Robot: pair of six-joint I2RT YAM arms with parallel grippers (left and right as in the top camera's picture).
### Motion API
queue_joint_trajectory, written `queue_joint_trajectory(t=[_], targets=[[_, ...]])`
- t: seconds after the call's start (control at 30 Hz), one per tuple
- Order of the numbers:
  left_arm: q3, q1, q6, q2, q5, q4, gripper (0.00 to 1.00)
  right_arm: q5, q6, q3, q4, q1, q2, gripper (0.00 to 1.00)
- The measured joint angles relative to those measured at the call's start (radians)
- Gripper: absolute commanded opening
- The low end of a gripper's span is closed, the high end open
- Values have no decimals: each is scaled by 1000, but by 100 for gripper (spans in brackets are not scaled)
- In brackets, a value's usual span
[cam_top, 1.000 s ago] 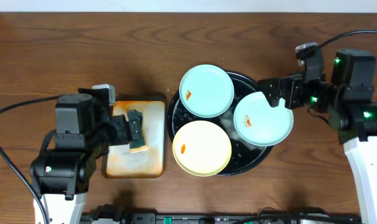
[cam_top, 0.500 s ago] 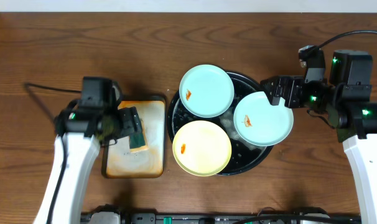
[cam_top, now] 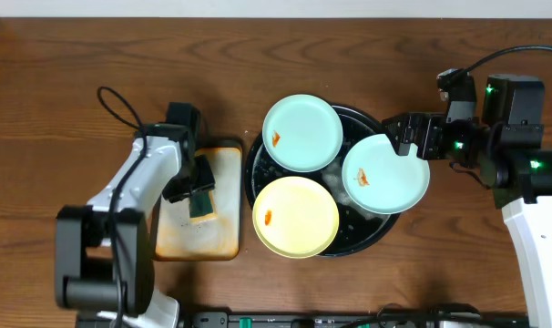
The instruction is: Clean dirty plates on tray and stack at the side
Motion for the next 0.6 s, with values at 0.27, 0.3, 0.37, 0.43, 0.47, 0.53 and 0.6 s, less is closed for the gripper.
queue_joint_trajectory(t=[0.27, 0.3, 0.37, 0.43, 0.47, 0.53, 0.6], targets=[[0, -6, 35, 72, 11, 23, 8, 1, 0, 0, 0, 0, 0, 99], [0, -7, 47, 72, 16, 26, 8, 1, 0, 0, 0, 0, 0, 99], [0, -8, 53, 72, 19, 31, 8, 1, 0, 0, 0, 0, 0, 99], [0, -8, 55, 72, 21, 32, 7, 1, 0, 0, 0, 0, 0, 99], [0, -8, 55, 72, 22, 31, 7, 1, 0, 0, 0, 0, 0, 99], [0, -8, 57, 68, 23, 27, 8, 1, 0, 0, 0, 0, 0, 99], [2, -8, 57, 57, 23, 19, 7, 1, 0, 0, 0, 0, 0, 99]])
